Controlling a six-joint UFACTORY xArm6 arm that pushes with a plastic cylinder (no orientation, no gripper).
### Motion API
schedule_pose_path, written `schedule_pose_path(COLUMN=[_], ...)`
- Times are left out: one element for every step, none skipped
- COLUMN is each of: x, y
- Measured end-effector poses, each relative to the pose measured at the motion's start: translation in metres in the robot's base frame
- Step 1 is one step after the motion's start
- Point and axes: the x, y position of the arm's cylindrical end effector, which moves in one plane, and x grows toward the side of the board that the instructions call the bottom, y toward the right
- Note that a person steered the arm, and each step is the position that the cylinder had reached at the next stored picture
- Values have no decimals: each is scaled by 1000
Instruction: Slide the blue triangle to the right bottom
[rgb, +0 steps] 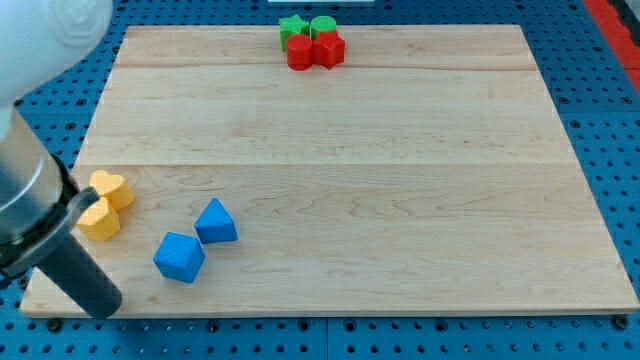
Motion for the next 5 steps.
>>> schedule_pose_path(x=[-5, -30, -59, -61, -29], y=[32, 41, 41, 46, 81])
